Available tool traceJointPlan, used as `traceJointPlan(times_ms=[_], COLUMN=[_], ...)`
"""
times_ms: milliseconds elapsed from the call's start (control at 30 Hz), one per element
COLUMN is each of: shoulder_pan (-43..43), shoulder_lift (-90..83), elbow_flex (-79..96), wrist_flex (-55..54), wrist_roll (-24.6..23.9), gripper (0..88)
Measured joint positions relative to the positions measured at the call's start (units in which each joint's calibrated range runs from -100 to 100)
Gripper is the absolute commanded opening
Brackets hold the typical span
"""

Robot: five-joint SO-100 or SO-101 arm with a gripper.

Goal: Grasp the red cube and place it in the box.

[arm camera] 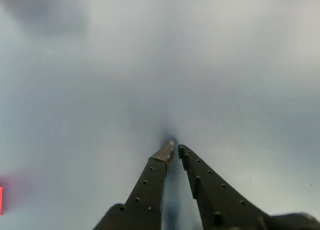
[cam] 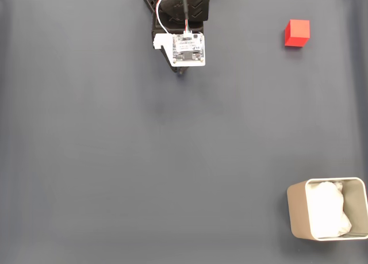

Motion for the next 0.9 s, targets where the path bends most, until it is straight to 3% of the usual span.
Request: traceJointPlan(times_ms=[500,900], shoulder_pan=[0.7,0.4], shoulder_lift=[0.7,15.9], elbow_flex=[0.0,-13.7], wrist_flex=[-21.0,-30.1], wrist_roll=[0.3,-0.1], gripper=[0.0,0.0])
